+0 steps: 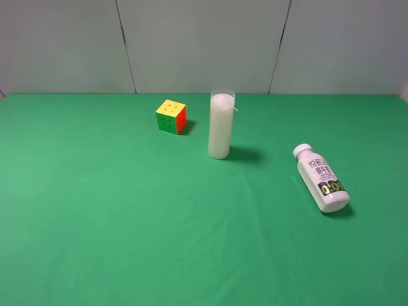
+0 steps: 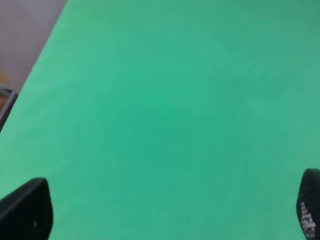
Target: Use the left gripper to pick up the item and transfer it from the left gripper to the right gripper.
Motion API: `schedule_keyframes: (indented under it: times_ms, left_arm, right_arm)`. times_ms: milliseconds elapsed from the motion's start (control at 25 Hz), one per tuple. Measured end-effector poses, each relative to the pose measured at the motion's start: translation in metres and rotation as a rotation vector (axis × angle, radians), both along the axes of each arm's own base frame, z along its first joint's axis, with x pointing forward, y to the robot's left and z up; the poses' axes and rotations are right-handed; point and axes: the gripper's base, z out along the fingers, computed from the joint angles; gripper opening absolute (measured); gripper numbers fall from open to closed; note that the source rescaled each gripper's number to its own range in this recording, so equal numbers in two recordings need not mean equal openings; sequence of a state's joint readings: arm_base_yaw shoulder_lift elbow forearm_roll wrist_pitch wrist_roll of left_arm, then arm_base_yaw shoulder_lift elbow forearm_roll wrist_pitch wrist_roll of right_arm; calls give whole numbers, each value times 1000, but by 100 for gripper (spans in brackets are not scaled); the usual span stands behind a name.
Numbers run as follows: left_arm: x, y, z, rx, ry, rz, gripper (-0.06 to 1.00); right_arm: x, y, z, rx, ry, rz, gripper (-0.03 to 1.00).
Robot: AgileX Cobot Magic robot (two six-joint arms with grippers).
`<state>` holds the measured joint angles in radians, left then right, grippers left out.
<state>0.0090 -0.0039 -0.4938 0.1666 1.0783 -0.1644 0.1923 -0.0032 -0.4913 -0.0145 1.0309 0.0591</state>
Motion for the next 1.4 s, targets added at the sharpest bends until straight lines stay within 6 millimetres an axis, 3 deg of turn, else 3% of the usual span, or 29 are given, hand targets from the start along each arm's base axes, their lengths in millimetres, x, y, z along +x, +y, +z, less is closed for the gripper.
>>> schedule_keyframes:
  times_ms: [320,1400]
  left_arm:
    - [0,0,0,1,0,-7,94]
    - [1,0,0,1,0,-62,94]
  right_arm:
    - [0,0,0,0,0,-131,100]
    - [0,0,0,0,0,-132,100]
